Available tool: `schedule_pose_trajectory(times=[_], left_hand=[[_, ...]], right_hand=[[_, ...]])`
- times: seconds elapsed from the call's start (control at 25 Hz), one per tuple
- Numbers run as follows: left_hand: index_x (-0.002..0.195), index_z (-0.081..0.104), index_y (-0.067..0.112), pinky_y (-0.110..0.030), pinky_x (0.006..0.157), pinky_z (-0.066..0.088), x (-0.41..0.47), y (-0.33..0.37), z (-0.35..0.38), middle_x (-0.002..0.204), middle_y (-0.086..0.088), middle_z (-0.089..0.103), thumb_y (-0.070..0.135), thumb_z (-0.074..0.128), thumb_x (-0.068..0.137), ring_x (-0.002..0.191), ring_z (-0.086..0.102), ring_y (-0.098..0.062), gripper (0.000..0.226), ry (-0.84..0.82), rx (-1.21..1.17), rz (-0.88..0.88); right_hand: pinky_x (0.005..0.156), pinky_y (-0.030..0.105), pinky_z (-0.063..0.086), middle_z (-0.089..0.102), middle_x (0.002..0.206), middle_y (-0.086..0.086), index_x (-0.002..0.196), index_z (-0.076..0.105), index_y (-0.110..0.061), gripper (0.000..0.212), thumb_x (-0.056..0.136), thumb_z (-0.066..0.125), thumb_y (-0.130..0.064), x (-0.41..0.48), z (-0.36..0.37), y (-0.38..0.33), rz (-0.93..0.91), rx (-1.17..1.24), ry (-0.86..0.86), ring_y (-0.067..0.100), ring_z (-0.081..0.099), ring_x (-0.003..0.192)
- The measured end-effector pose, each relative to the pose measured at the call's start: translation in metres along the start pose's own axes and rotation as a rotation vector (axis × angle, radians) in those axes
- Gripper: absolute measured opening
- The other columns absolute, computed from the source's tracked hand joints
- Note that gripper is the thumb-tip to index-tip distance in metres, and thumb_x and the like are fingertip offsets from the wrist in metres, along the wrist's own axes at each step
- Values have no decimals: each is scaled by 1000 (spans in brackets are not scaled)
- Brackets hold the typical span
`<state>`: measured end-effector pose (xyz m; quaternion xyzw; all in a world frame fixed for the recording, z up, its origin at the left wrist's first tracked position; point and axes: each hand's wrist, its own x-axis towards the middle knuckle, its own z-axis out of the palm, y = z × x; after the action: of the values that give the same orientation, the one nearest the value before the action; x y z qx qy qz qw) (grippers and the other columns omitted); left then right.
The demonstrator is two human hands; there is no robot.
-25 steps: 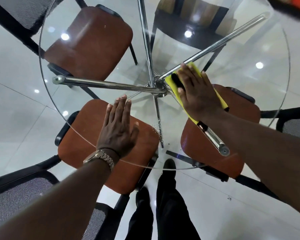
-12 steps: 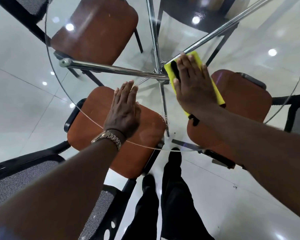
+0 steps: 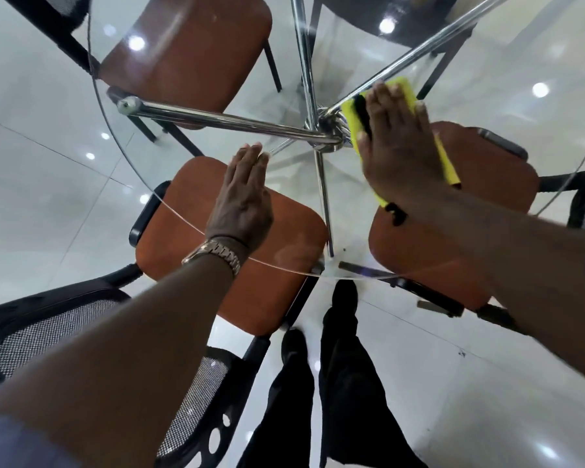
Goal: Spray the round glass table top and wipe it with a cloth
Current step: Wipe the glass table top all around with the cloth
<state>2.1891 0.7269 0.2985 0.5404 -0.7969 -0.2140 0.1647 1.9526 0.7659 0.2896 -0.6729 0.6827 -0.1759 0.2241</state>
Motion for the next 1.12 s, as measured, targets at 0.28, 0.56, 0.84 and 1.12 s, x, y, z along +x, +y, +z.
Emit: schedule_pose_trajectory(times=[0.28,0.56,0.84,1.12], left_hand=[[150,45,-1,-43,128,20,1,12,-3,163,-16,36,11,39,105,155,23,-31,48,-24,-12,-14],[149,48,6,-40,130,11,3,2,4,162,-12,38,22,41,108,154,27,-29,45,-5,89,87],[149,47,7,-46,129,16,4,6,2,162,-13,40,35,46,107,153,29,-31,51,-18,87,75],[148,49,5,-49,128,19,3,2,5,160,-15,42,29,45,108,153,30,-31,47,21,86,99]], right_hand=[[131,54,22,24,178,2,168,32,-18,61,112,41,-42,-100,-12,-28,-263,-440,-4,23,21,165],[128,60,22,27,176,13,167,32,-9,66,108,37,-36,34,-16,-16,277,-405,295,34,23,163],[130,55,24,29,176,4,167,37,-17,58,114,41,-42,-69,-39,16,-415,-537,-75,24,24,164],[128,58,26,28,176,9,167,31,-12,66,109,32,-43,111,-45,10,34,-511,168,32,25,163]])
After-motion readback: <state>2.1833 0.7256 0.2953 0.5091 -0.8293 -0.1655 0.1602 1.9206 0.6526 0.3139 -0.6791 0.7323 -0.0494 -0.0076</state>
